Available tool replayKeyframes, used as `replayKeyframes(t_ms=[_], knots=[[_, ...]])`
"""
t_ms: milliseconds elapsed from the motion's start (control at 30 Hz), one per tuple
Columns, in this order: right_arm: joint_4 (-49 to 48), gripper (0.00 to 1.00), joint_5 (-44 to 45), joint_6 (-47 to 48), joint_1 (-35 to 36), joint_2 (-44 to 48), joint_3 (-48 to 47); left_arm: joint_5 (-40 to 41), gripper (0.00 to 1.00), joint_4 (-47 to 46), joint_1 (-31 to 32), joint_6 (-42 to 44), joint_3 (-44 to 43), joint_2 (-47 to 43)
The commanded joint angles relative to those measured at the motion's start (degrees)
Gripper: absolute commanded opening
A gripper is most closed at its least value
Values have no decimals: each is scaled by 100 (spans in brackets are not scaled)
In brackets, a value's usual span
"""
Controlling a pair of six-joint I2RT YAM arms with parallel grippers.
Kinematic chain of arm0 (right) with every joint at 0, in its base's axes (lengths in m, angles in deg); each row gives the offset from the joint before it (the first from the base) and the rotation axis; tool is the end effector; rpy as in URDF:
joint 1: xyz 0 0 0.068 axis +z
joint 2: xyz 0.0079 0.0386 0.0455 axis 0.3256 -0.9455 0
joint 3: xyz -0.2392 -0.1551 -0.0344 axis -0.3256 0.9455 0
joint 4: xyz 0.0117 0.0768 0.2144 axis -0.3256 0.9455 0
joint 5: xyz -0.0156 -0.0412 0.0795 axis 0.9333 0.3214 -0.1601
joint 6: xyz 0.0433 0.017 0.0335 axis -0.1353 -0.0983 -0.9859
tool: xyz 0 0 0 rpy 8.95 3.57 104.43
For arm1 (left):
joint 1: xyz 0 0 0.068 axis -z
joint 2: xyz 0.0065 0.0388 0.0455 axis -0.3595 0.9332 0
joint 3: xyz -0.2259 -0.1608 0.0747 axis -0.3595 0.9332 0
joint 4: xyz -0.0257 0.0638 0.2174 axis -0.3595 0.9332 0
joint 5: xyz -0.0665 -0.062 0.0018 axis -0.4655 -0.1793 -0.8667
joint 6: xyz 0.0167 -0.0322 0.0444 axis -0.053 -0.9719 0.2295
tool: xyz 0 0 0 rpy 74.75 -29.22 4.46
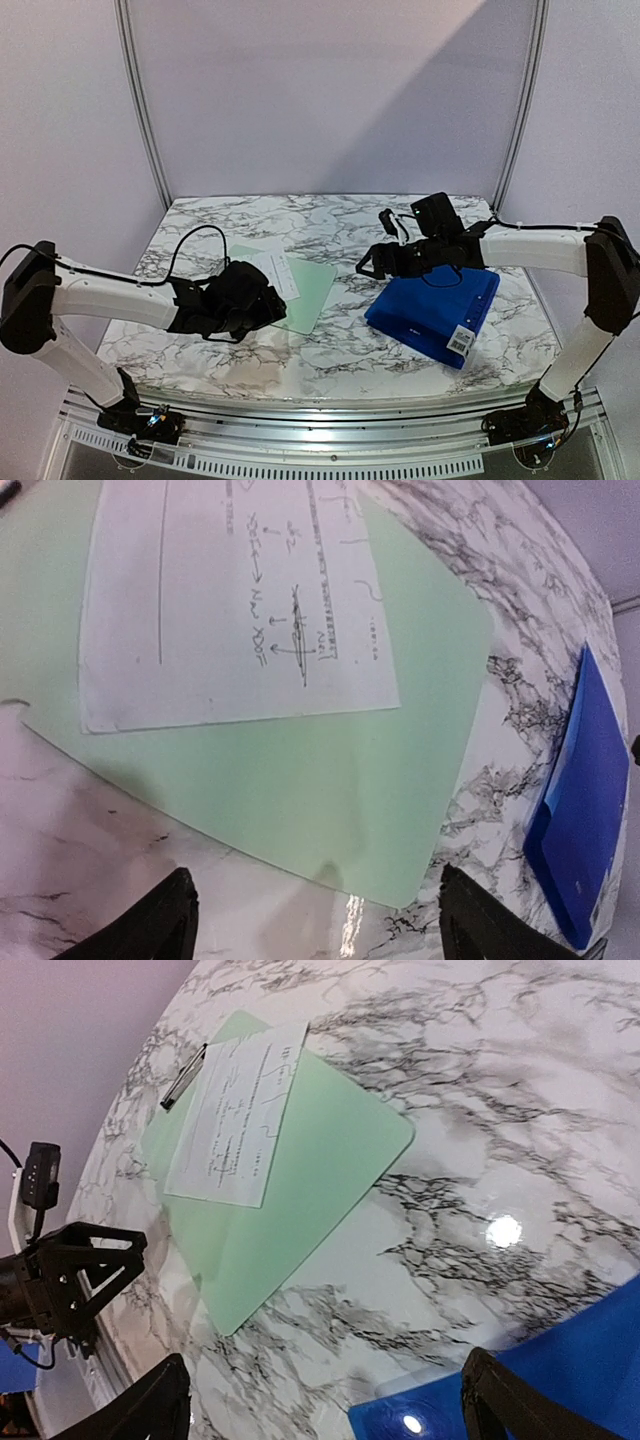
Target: Put the files into the folder
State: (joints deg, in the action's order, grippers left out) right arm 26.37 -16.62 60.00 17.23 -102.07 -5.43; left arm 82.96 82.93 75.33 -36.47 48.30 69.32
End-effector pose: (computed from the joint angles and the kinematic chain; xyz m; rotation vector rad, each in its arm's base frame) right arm 0.2631 0.2096 0.2552 -0.4235 2.4047 0.9072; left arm 0.1629 -0.2025 0.2049 -0.4781 2.4123 -0.5686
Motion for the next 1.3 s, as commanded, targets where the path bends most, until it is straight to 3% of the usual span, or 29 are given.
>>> replayKeyframes(t_ms=[0,200,367,600,1000,1267], knots=[[-842,92,-1041,-654,6,-707,-349,588,85,623,-83,1327,-351,-314],[-950,91,-1330,-885,61,-1542,-1071,177,89,218,-1117,2652,-537,-216],[-933,91,-1417,-1028,63,-2129,-1526,-641,90,-156,-2060,3203,-812,366],[-742,91,-1346,-991,64,-2536,-1766,-1595,93,-407,-2745,3656,-1428,1539],[-436,91,-1132,-725,-3,-2445,-1613,-2131,92,-603,-2796,3252,-1897,2516],[-622,91,-1218,-783,-239,-2332,-1441,-2541,90,-962,-2329,3269,-2350,2996]])
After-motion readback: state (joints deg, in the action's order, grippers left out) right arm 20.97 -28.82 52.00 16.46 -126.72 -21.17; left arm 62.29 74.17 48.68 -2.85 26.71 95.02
